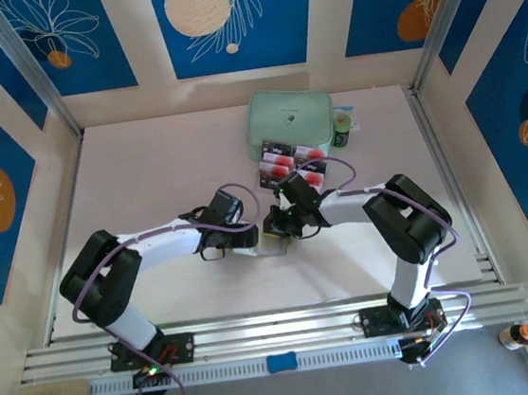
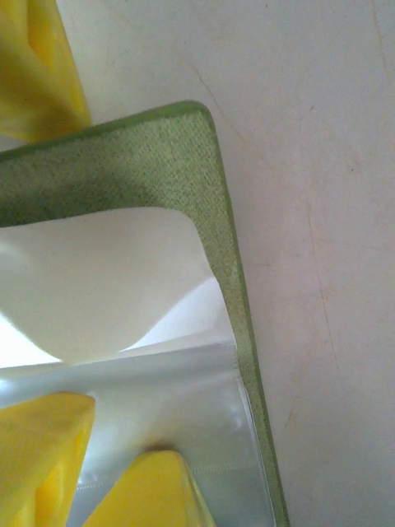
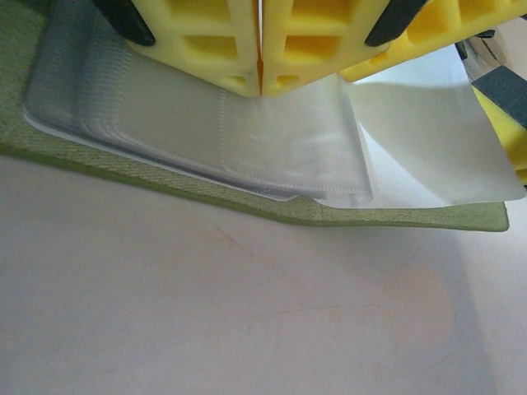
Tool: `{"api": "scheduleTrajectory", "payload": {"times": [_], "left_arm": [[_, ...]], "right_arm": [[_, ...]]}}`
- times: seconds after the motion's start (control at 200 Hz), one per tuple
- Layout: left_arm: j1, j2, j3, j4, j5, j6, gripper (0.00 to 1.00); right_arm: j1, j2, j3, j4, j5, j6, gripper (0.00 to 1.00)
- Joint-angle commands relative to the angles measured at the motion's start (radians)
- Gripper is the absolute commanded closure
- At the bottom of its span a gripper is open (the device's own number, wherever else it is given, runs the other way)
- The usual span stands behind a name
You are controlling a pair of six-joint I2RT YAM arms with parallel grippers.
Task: Put the credit cards into the card holder
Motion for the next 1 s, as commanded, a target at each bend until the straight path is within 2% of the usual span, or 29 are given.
{"api": "scheduleTrajectory", "payload": {"times": [0.0, 0.065, 0.185, 0.305, 0.755, 0.995], "left_arm": [[-0.01, 0.02, -0.021, 0.012, 0.017, -0.009, 0.25], [-0.01, 0.024, -0.021, 0.015, 0.017, -0.009, 0.27], [-0.01, 0.026, -0.024, 0.018, 0.019, -0.009, 0.3], [-0.01, 0.024, -0.027, 0.019, 0.019, -0.009, 0.3], [-0.01, 0.002, -0.039, 0.024, 0.012, -0.012, 0.3], [-0.004, -0.069, -0.05, 0.023, -0.003, -0.016, 0.23]], "right_arm": [[-0.007, -0.011, 0.005, -0.002, -0.028, 0.011, 0.91], [-0.015, -0.026, -0.001, -0.002, -0.027, 0.01, 0.85], [-0.033, -0.061, -0.019, -0.003, -0.014, 0.01, 0.66], [-0.048, -0.079, -0.031, -0.01, -0.005, 0.008, 0.56], [-0.048, -0.038, -0.016, 0.052, -0.081, 0.035, 0.55], [-0.043, -0.041, -0.001, 0.102, -0.151, 0.09, 0.55]]}}
